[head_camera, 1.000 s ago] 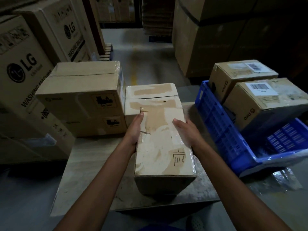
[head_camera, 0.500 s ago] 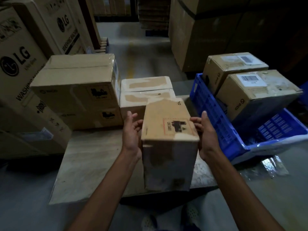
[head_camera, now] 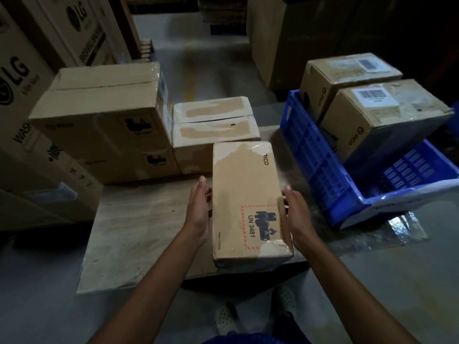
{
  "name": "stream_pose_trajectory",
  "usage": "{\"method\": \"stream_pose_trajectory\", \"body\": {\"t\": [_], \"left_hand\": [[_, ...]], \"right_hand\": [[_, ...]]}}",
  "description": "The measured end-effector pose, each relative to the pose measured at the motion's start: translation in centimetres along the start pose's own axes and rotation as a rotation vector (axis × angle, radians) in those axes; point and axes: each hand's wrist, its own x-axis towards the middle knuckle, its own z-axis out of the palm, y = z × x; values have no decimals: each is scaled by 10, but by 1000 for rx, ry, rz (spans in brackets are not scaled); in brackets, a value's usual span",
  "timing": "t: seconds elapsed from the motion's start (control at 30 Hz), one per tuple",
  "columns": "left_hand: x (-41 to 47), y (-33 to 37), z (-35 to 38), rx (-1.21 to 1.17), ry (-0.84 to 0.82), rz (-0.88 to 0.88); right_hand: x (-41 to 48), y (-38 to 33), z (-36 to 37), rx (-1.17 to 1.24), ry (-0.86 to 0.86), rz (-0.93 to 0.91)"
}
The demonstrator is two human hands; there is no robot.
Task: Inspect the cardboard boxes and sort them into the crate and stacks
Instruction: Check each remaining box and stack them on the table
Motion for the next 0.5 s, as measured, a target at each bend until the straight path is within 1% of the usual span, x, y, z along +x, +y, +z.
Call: {"method": "stream_pose_trajectory", "body": {"t": [0.07, 0.13, 0.17, 0.23, 0.27, 0.33, 0.5], "left_hand": [[26, 6, 2, 34, 39, -46], [51, 14, 5, 37, 92, -135], [61, 17, 7, 31, 87, -196], [78, 20, 9, -12, -25, -321], [79, 22, 11, -17, -85, -338], [76, 26, 17, -8, -144, -302], [62, 39, 26, -57, -150, -276]], "right_hand": [[12, -10, 1, 48, -38, 15], [35, -22, 3, 85, -55, 80], [47, -27, 4, 116, -71, 144], [66, -31, 8, 173, -129, 262], [68, -34, 10, 181, -167, 281], [64, -40, 13, 182, -202, 269], [61, -45, 3, 263, -235, 212]]}}
